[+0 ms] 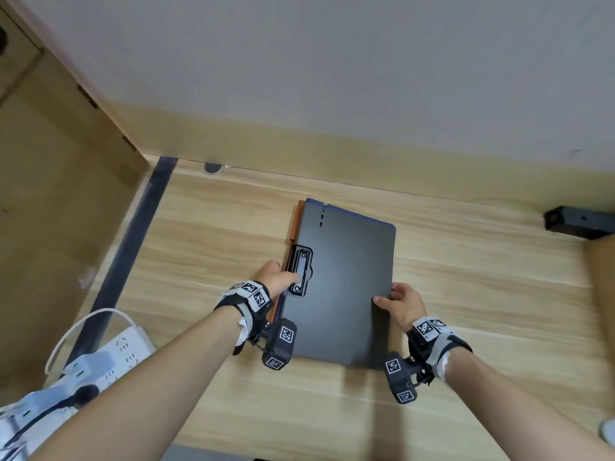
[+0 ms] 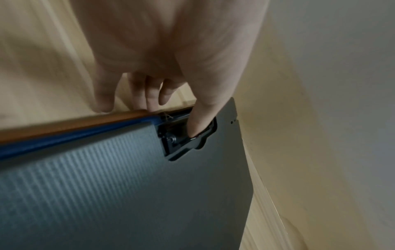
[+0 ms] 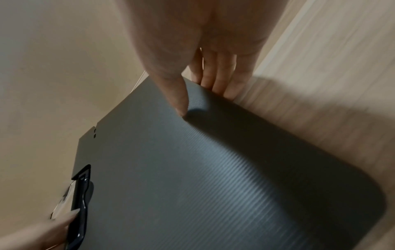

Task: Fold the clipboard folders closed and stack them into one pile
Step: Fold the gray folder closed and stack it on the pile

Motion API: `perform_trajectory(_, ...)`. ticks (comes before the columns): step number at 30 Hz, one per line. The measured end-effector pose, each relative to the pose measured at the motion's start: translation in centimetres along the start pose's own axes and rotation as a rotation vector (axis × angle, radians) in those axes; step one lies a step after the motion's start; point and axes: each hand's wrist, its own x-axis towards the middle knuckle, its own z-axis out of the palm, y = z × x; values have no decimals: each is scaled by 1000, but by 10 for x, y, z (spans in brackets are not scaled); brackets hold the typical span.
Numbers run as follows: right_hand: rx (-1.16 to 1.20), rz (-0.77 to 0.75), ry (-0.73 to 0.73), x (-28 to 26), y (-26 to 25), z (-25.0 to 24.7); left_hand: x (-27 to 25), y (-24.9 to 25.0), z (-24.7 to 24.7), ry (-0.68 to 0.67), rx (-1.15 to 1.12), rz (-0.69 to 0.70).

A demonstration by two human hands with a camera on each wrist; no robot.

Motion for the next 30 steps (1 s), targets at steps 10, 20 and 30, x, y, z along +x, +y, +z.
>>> perform_trajectory(10, 23, 54, -21, 8, 5, -6, 17, -12, 13, -39, -76, -40)
perform_trajectory(20, 194, 146, -126, -7, 33, -33, 39, -30, 55, -97, -7, -34)
perform_trajectory(30, 270, 227, -385, -38, 59, -104, 35, -54, 111, -306, -147, -111)
